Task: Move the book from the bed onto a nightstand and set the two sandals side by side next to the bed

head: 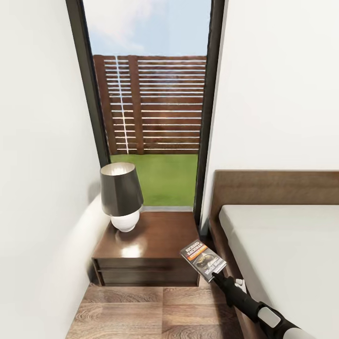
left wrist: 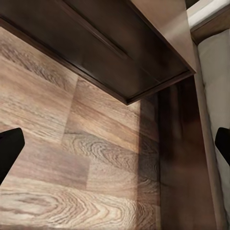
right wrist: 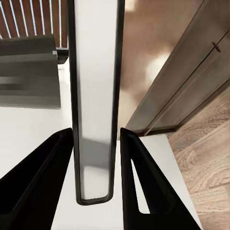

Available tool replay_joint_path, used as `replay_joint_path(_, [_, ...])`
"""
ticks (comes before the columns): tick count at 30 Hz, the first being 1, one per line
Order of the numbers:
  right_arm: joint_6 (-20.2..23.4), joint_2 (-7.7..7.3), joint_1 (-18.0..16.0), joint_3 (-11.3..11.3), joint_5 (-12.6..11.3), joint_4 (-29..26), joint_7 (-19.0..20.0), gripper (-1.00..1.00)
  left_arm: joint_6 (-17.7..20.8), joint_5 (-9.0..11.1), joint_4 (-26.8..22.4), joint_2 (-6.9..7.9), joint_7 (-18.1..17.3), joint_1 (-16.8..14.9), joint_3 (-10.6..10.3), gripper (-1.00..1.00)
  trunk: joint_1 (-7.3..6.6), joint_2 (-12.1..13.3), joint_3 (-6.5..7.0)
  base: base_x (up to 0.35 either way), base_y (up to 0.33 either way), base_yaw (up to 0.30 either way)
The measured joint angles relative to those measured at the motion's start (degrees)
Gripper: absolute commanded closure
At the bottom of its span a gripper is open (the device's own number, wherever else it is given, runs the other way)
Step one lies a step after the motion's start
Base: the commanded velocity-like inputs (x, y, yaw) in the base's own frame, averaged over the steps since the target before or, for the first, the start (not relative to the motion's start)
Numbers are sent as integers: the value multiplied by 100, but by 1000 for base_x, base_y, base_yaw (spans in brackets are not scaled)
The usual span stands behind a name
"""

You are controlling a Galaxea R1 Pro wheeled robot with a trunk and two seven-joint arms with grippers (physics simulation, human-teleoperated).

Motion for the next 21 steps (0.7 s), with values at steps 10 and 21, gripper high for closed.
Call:
replay_joint_path(10, [-1,6,0,0,0,0,4,100,8,-1,0,-2,-2,-2,0,-100,0,0,0,0,0,0])
replay_joint_path(21, [-11,6,0,7,3,-7,7,100,1,-2,-1,-8,-1,0,0,-100,0,0,0,0,0,0])
